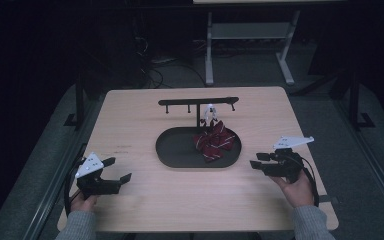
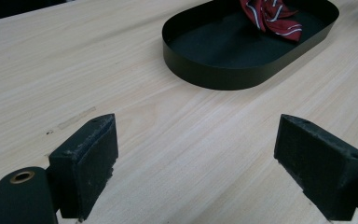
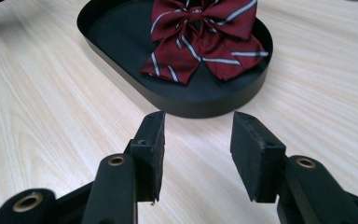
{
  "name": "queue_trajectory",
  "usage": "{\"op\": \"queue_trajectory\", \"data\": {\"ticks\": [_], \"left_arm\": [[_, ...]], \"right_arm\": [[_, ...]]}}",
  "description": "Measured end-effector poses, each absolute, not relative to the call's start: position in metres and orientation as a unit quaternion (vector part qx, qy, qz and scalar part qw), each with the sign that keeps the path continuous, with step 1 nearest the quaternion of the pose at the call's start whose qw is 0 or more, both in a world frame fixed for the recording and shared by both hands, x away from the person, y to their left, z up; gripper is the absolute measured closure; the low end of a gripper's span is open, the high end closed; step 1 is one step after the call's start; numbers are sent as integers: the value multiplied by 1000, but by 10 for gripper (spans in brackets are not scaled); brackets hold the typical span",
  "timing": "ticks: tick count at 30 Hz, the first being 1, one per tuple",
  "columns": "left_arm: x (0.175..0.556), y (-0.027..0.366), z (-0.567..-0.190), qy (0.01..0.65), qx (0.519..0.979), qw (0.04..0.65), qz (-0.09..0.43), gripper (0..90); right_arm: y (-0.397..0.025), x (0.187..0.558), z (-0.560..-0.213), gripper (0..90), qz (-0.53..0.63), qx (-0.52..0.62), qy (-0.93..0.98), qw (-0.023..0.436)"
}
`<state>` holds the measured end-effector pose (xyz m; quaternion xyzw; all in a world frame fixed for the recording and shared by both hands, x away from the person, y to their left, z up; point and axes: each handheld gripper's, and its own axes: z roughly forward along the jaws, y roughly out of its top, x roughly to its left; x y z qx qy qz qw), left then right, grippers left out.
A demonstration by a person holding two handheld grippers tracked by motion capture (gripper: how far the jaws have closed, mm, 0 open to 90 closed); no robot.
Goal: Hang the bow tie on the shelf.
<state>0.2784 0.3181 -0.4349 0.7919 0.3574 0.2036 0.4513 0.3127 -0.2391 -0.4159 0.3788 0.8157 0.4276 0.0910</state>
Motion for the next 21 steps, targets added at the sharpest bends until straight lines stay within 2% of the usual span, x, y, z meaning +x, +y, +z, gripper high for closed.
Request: {"op": "queue_trajectory", "data": {"ticks": [21], "left_arm": [[279, 318, -435, 354, 794, 451, 204, 130]], "right_arm": [[-259, 292, -437, 516, 425, 402, 807, 82]]}}
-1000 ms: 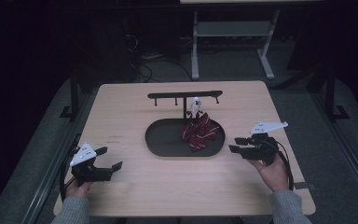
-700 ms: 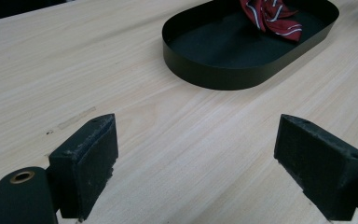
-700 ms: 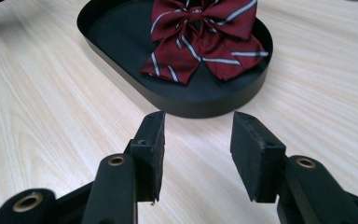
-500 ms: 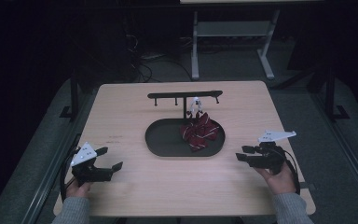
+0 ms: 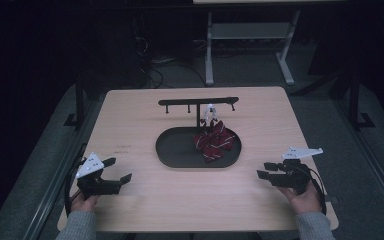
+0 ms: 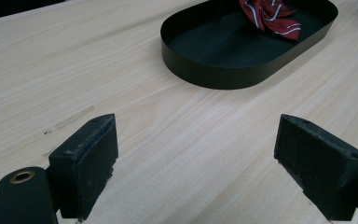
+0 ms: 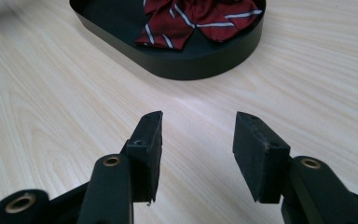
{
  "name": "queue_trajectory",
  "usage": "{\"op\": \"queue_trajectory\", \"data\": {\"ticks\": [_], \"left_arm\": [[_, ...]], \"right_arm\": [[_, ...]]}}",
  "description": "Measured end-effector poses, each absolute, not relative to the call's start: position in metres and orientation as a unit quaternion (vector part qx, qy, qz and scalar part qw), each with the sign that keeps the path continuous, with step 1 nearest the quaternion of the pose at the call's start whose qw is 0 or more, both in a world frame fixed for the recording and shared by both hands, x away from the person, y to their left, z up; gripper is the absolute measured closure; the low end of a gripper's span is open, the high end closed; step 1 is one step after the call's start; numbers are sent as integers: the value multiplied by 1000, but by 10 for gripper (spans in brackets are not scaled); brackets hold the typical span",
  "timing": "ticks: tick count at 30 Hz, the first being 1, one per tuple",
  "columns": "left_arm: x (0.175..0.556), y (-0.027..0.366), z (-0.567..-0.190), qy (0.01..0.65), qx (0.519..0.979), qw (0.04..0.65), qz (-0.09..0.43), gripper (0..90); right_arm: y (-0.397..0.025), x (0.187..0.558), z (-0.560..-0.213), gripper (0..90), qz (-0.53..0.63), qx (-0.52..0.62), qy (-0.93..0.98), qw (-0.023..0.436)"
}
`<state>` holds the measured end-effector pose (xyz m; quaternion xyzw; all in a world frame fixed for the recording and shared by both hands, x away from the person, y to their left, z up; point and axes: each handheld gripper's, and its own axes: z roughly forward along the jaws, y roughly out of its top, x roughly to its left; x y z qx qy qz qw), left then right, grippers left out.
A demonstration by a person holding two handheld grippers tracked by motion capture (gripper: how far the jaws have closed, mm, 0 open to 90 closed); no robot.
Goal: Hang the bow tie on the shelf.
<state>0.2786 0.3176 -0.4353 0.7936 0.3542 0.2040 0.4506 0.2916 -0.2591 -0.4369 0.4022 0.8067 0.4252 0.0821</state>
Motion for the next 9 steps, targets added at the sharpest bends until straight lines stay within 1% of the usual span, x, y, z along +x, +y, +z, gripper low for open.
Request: {"op": "queue_trajectory", "data": {"ticks": [9], "left_arm": [[279, 317, -435, 354, 795, 449, 204, 130]], "right_arm": [[-265, 279, -438, 472, 440, 409, 795, 90]]}}
